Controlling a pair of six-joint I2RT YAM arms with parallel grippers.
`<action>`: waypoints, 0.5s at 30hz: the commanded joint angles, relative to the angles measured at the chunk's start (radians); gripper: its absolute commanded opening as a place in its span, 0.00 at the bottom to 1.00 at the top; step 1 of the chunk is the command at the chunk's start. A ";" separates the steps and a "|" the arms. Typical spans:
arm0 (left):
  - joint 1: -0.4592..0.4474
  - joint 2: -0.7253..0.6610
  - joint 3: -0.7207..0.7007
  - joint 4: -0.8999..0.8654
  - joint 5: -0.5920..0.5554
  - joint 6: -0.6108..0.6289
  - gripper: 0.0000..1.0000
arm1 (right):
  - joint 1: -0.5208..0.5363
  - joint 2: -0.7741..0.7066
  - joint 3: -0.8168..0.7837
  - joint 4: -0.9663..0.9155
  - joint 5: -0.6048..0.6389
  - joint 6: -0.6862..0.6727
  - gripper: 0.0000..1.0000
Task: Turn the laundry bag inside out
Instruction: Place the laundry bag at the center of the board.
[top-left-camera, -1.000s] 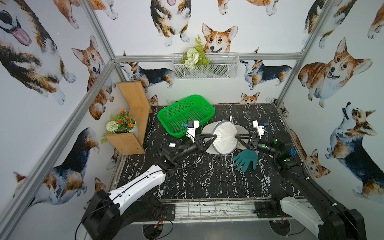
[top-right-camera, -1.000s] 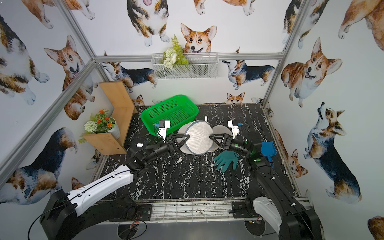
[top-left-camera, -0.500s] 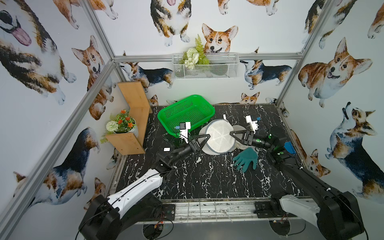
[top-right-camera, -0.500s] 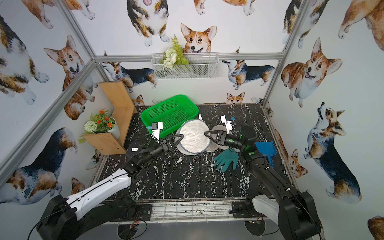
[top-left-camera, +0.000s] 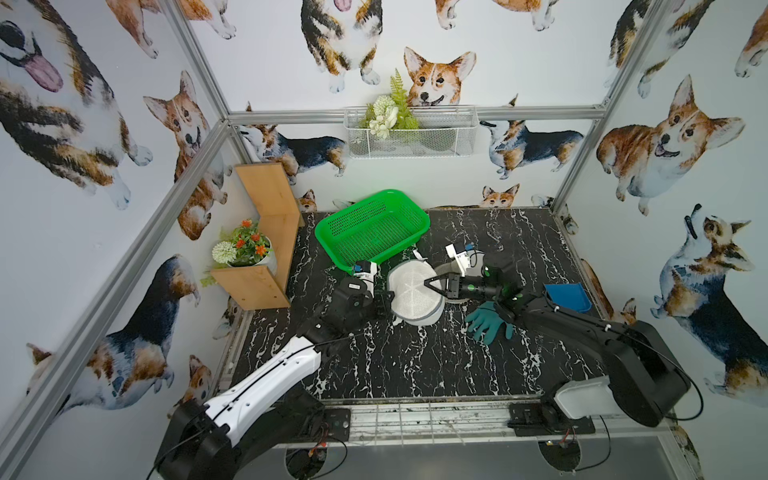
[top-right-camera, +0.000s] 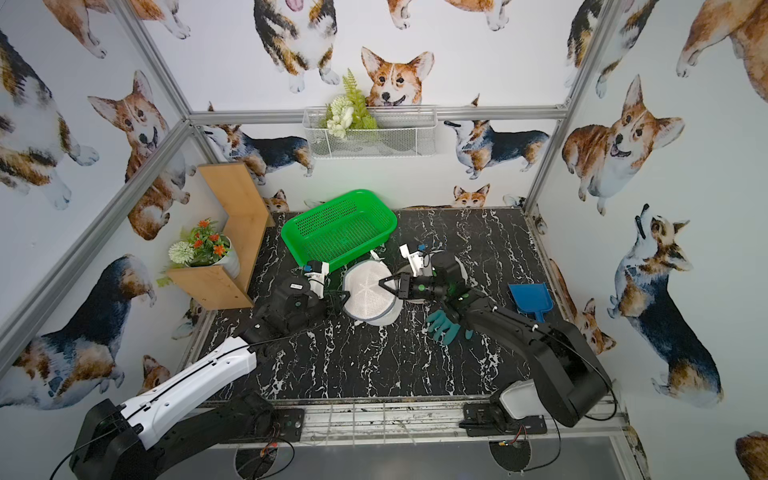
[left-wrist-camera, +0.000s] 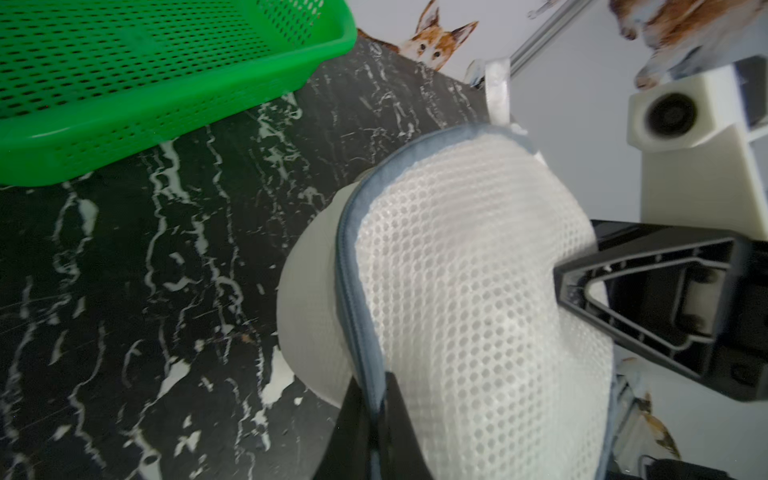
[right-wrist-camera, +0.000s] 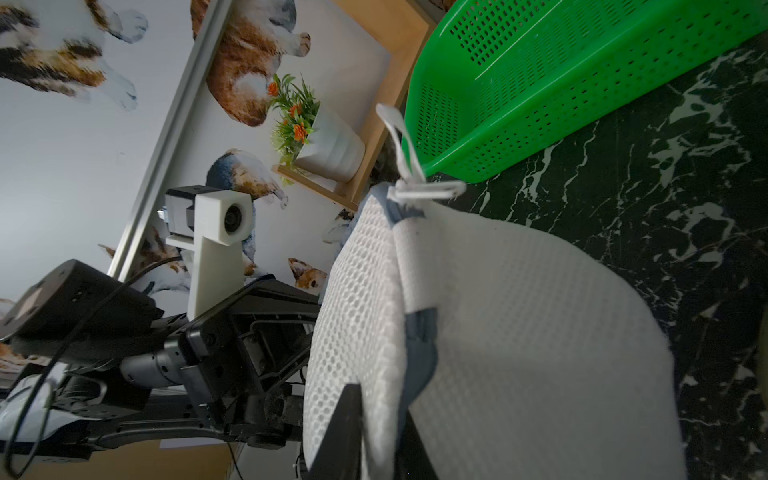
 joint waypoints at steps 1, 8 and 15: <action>-0.004 -0.015 -0.020 -0.100 -0.081 0.033 0.00 | 0.054 0.097 0.044 -0.041 0.065 -0.109 0.13; -0.004 -0.095 -0.070 -0.178 -0.232 -0.032 0.00 | 0.116 0.255 0.109 -0.035 0.124 -0.125 0.12; -0.004 -0.063 -0.169 -0.104 -0.193 -0.088 0.05 | 0.137 0.303 0.136 -0.138 0.230 -0.187 0.28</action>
